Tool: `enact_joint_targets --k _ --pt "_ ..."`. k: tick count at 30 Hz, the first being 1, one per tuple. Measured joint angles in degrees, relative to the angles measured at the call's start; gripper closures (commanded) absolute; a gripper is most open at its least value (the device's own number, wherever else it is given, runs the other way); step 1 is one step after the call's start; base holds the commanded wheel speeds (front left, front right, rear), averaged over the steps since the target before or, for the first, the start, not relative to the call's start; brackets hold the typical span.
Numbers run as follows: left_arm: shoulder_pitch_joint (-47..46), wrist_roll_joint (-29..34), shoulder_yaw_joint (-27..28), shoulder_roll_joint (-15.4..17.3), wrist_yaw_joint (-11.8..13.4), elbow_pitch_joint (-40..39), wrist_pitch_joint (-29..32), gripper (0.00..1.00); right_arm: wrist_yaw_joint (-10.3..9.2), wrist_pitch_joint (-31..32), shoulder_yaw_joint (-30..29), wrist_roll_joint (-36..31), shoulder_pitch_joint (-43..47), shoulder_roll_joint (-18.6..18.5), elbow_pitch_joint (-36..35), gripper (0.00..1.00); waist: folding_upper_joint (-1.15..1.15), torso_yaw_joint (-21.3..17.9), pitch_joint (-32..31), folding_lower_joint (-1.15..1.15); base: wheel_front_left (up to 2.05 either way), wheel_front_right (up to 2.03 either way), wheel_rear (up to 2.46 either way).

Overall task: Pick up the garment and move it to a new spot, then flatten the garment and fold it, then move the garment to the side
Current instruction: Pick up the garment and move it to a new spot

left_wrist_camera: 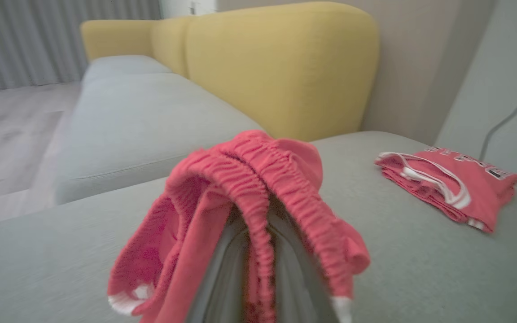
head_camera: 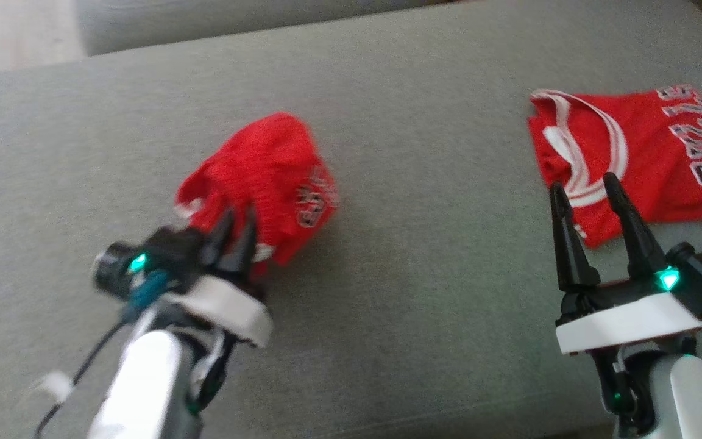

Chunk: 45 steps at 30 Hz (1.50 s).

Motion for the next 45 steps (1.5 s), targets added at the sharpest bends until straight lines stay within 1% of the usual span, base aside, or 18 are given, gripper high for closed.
enact_joint_targets --k 2,5,9,11,12,13,14,15,20,22,25,28,31,35,37,41,45 --pt "-2.7 1.3 -3.0 -0.5 -0.9 3.2 0.0 1.00 0.00 -0.5 0.3 0.6 0.0 0.1 0.4 0.00 0.00 -1.8 1.1 0.00 0.00 0.00 0.00" --pt "-5.8 2.3 -6.5 -1.0 -1.6 8.8 0.0 1.00 0.00 -1.5 0.8 1.2 -0.3 0.1 1.2 0.00 0.00 -4.2 3.1 0.00 0.00 0.00 0.00" --pt "-8.4 3.3 -8.5 -1.0 -2.1 16.6 0.0 1.00 0.00 -2.9 1.2 2.5 -0.9 0.2 2.7 0.00 0.00 -6.7 5.4 0.00 0.00 0.00 0.00" --pt "-8.8 3.3 -8.9 -1.0 -2.3 18.0 0.0 1.00 0.00 -3.1 1.2 2.7 -1.2 0.2 2.9 0.00 0.00 -7.2 5.9 0.00 0.00 0.00 0.00" --pt "-9.2 3.2 -9.4 -1.0 -2.4 19.0 -0.2 0.85 0.00 -3.4 1.2 2.7 -1.6 0.2 3.2 0.00 0.00 -7.5 6.3 0.00 0.00 0.00 0.00" --pt "-9.6 3.2 -9.8 -1.0 -2.5 19.8 -0.7 0.85 0.00 -3.4 1.2 2.7 -1.8 0.2 3.5 0.00 0.00 -7.8 6.6 0.01 0.00 0.00 0.00" --pt "-9.8 3.0 -10.0 -1.1 -2.5 20.2 -1.3 0.12 0.01 -3.7 1.2 2.7 -2.0 0.2 3.9 0.00 0.00 -7.9 6.8 0.01 0.00 0.00 0.00" --pt "-9.9 2.5 -10.1 -1.1 -2.7 20.5 -2.0 0.00 0.00 -3.9 1.2 2.8 -2.1 0.3 4.3 0.00 0.00 -7.8 6.8 0.01 0.00 0.00 0.00" --pt "-9.3 0.7 -10.1 -1.1 -2.7 20.1 -5.7 0.00 0.00 -4.0 1.2 2.6 -2.3 0.3 5.0 0.00 0.00 -6.2 5.2 0.01 0.00 0.00 0.00" --pt "-8.4 -0.1 -9.8 -1.1 -1.9 18.7 -7.2 0.00 0.00 -4.0 1.3 2.0 -2.3 0.3 5.2 0.00 0.00 -5.3 4.5 0.01 0.00 0.00 0.00" --pt "-5.7 -1.7 -7.6 -1.1 0.1 15.6 -8.8 0.00 0.00 -3.8 1.3 1.0 -2.3 0.3 5.2 0.00 0.00 -3.7 3.2 0.00 0.00 0.00 0.00" --pt "-3.1 -2.5 -4.3 -0.9 3.5 12.3 -10.2 0.00 0.00 -3.1 1.2 0.4 -2.3 0.3 5.1 0.00 0.00 -1.8 2.0 0.00 0.00 0.00 0.00" --pt "-0.9 -3.7 -1.0 -0.7 6.3 9.9 -10.7 0.00 0.00 -2.3 0.9 -0.1 -2.0 0.3 5.0 0.00 0.00 0.3 0.9 0.01 0.00 0.00 0.00" --pt "1.7 -4.7 2.7 0.5 8.3 7.6 -11.2 0.00 0.00 -1.3 0.8 -1.6 -0.7 0.3 4.4 0.00 0.00 3.0 -0.6 0.00 0.00 0.00 0.00" --pt "3.1 -4.8 3.8 1.5 8.7 6.8 -11.2 0.00 0.01 -0.8 0.9 -2.1 0.0 0.3 4.4 0.00 0.00 4.0 -1.5 0.00 0.00 0.00 0.00" --pt "6.0 -4.8 4.9 3.2 8.7 5.6 -11.2 0.00 0.00 0.4 1.2 -2.6 0.9 -0.1 4.0 0.00 0.00 5.4 -3.4 0.00 0.00 0.00 0.00" --pt "8.9 -4.9 4.9 3.6 8.6 4.8 -11.2 0.00 0.00 1.1 1.2 -3.2 2.5 -0.7 3.6 0.00 0.00 6.0 -5.1 0.00 0.00 0.00 0.00"
